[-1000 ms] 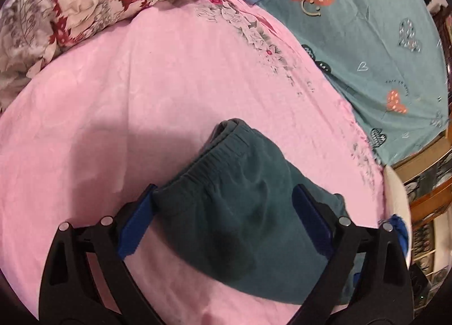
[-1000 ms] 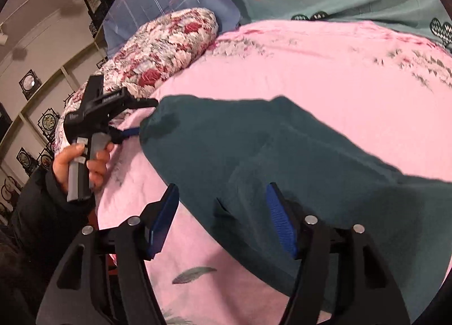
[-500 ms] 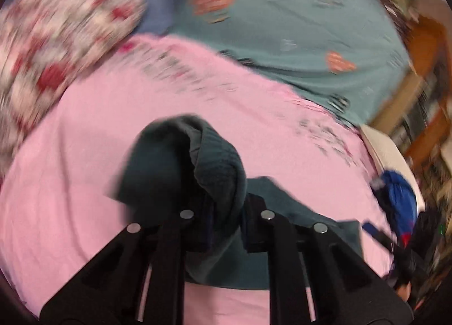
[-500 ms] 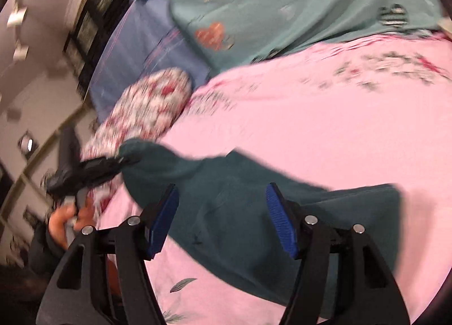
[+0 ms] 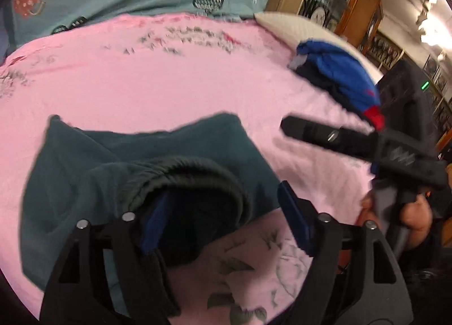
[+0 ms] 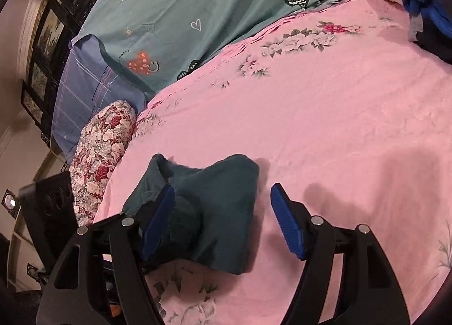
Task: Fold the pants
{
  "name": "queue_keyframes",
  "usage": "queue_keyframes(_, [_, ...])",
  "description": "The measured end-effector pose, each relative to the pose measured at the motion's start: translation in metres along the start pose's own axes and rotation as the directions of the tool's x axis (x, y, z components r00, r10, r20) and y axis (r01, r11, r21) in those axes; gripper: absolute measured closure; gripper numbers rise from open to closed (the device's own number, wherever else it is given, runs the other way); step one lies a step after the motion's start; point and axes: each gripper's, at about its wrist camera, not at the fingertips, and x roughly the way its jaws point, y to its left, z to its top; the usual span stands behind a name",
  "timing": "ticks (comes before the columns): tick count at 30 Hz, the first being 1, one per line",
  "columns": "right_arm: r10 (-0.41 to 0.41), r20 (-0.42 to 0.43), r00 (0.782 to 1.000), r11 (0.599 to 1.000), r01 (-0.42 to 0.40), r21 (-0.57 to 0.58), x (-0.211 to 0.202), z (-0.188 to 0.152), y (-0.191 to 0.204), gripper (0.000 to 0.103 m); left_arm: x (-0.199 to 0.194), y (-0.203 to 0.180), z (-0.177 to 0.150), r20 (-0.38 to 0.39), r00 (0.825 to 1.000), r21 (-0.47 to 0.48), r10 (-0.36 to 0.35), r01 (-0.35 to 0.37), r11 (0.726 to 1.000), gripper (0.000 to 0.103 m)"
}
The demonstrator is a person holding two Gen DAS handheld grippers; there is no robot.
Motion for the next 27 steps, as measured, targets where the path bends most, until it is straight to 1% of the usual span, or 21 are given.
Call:
queue_keyframes(1, [0.021,-0.014,1.000,0.999,-0.021,-0.028,0.001,-0.001,0.009,0.032,-0.022,0.004,0.001,0.043,0.999,-0.009,0.011,-0.011,1.000,0.013])
queue_keyframes(2, [0.045,-0.034,0.998,0.997,-0.047,-0.055,0.002,-0.002,0.017,0.032,-0.041,0.008,0.003,0.086,0.996,-0.017,0.029,-0.028,0.999,0.008])
queue_keyframes(3, [0.076,-0.065,0.995,0.994,-0.082,-0.078,0.005,-0.003,0.026,0.032,-0.067,0.017,0.001,0.142,0.987,-0.035,0.070,-0.066,0.997,0.003])
queue_keyframes(4, [0.120,-0.111,0.986,0.986,-0.131,-0.099,0.008,-0.006,0.039,0.032,-0.086,0.026,-0.002,0.172,0.980,-0.058,0.105,-0.096,0.994,0.003])
queue_keyframes(5, [0.153,-0.149,0.977,0.979,-0.171,-0.112,0.011,-0.009,0.049,0.032,-0.101,0.038,-0.006,0.186,0.974,-0.088,0.132,-0.118,0.989,0.003])
queue_keyframes(6, [0.180,-0.184,0.966,0.970,-0.205,-0.127,0.013,-0.013,0.059,0.032,-0.116,0.056,-0.012,0.188,0.968,-0.140,0.166,-0.141,0.980,0.003])
queue_keyframes(8, [0.208,-0.272,0.940,0.956,-0.254,-0.149,0.020,-0.021,0.076,0.032,-0.132,0.086,-0.025,0.181,0.960,-0.235,0.216,-0.171,0.957,0.003])
queue_keyframes(9, [0.212,-0.323,0.922,0.952,-0.270,-0.146,0.026,-0.026,0.083,0.032,-0.138,0.099,-0.033,0.178,0.953,-0.268,0.244,-0.191,0.944,0.003])
queue_keyframes(10, [0.198,-0.366,0.909,0.953,-0.266,-0.145,0.033,-0.031,0.088,0.032,-0.144,0.111,-0.043,0.170,0.948,-0.299,0.269,-0.210,0.931,0.003])
queue_keyframes(11, [0.185,-0.383,0.905,0.955,-0.258,-0.148,0.038,-0.034,0.091,0.032,-0.146,0.120,-0.049,0.161,0.947,-0.324,0.279,-0.216,0.921,0.003])
queue_keyframes(12, [0.171,-0.387,0.906,0.958,-0.245,-0.150,0.043,-0.035,0.093,0.032,-0.148,0.129,-0.057,0.152,0.948,-0.353,0.280,-0.213,0.911,0.003])
queue_keyframes(14, [0.114,-0.364,0.924,0.962,-0.195,-0.193,0.054,-0.035,0.100,0.032,-0.145,0.140,-0.068,0.141,0.955,-0.393,0.262,-0.190,0.900,0.003])
queue_keyframes(16, [0.004,-0.314,0.950,0.949,-0.102,-0.297,0.068,-0.036,0.112,0.032,-0.137,0.145,-0.073,0.125,0.964,-0.416,0.236,-0.165,0.894,0.003])
queue_keyframes(17, [-0.032,-0.301,0.953,0.943,-0.072,-0.326,0.077,-0.038,0.117,0.032,-0.134,0.145,-0.076,0.121,0.967,-0.415,0.225,-0.156,0.896,0.003])
queue_keyframes(19, [-0.059,-0.310,0.949,0.931,-0.060,-0.359,0.092,-0.044,0.124,0.032,-0.130,0.142,-0.079,0.117,0.972,-0.405,0.203,-0.140,0.904,0.003])
queue_keyframes(20, [-0.051,-0.320,0.946,0.924,-0.077,-0.374,0.097,-0.048,0.129,0.036,-0.128,0.140,-0.080,0.115,0.974,-0.398,0.194,-0.134,0.907,0.003])
queue_keyframes(22, [0.003,-0.364,0.931,0.913,-0.151,-0.379,0.105,-0.052,0.134,0.086,-0.122,0.139,-0.082,0.106,0.978,-0.393,0.181,-0.126,0.911,0.003])
queue_keyframes(23, [0.051,-0.363,0.930,0.919,-0.186,-0.349,0.103,-0.048,0.132,0.093,-0.121,0.140,-0.083,0.102,0.979,-0.397,0.177,-0.123,0.910,0.003])
queue_keyframes(24, [0.105,-0.340,0.934,0.925,-0.217,-0.312,0.097,-0.039,0.129,0.095,-0.120,0.142,-0.084,0.099,0.980,-0.403,0.170,-0.117,0.908,0.003])
queue_keyframes(25, [0.139,-0.301,0.944,0.933,-0.227,-0.280,0.088,-0.026,0.124,0.096,-0.119,0.143,-0.084,0.099,0.981,-0.408,0.169,-0.115,0.906,0.003])
queue_keyframes(27, [0.197,-0.243,0.950,0.945,-0.250,-0.211,0.070,0.003,0.108,0.096,-0.118,0.146,-0.084,0.098,0.981,-0.417,0.170,-0.114,0.901,0.003])
